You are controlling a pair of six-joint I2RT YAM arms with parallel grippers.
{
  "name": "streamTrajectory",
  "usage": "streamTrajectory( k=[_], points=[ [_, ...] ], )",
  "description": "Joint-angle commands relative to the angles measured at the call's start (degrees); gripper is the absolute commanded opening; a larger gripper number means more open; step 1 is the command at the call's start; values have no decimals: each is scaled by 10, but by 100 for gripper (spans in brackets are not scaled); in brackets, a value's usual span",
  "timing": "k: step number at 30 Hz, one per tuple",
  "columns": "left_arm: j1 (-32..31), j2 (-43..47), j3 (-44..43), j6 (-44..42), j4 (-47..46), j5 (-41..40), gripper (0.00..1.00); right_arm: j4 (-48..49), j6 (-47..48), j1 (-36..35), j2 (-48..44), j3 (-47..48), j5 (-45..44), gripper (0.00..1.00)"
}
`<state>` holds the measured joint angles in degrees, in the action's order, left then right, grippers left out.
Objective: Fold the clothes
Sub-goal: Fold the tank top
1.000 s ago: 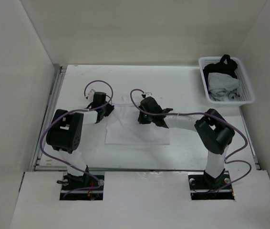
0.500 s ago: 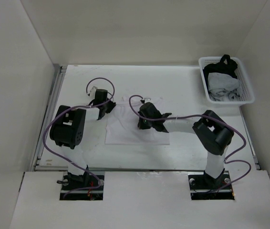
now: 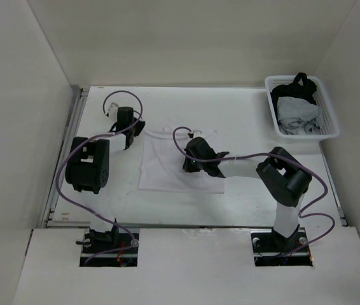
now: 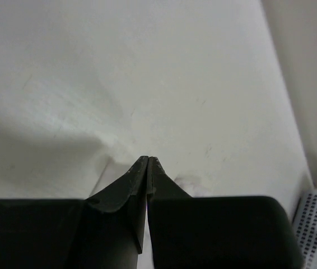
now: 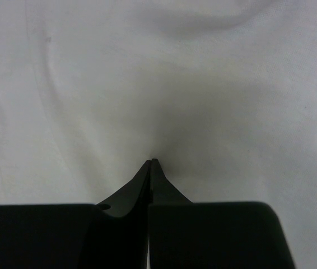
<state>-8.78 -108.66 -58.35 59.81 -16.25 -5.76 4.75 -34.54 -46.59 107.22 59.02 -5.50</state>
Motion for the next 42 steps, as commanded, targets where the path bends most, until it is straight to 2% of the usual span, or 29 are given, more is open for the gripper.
streamTrajectory(
  k=[1,4,6,13,16,18,24,29,33,42],
  points=[
    [20,9,-71,8,-53,-26,3,-13,-2,-10,20,-21,-1,0],
    [22,22,-91,3,-57,-13,4,-16,-2,-9,12,-19,0,0],
    [5,44,-71,-19,-51,-1,4,-13,-2,-9,4,-21,0,0],
    [-109,128,153,-16,-85,-38,4,-40,4,-8,-42,-2,6,2],
    [-131,172,220,-8,-103,-57,4,-55,17,-8,-61,27,11,3],
    [-149,195,248,-3,-102,-66,4,-68,28,-2,-41,68,15,2],
    [-211,211,278,8,-102,-63,4,-107,34,39,61,197,29,2],
    [-242,228,306,13,-106,-70,4,-133,37,48,101,249,33,1],
    [-251,244,323,21,-108,-71,4,-148,38,49,117,268,31,2],
    [-251,263,345,23,-106,-65,4,-217,15,90,187,384,20,2]
  ],
)
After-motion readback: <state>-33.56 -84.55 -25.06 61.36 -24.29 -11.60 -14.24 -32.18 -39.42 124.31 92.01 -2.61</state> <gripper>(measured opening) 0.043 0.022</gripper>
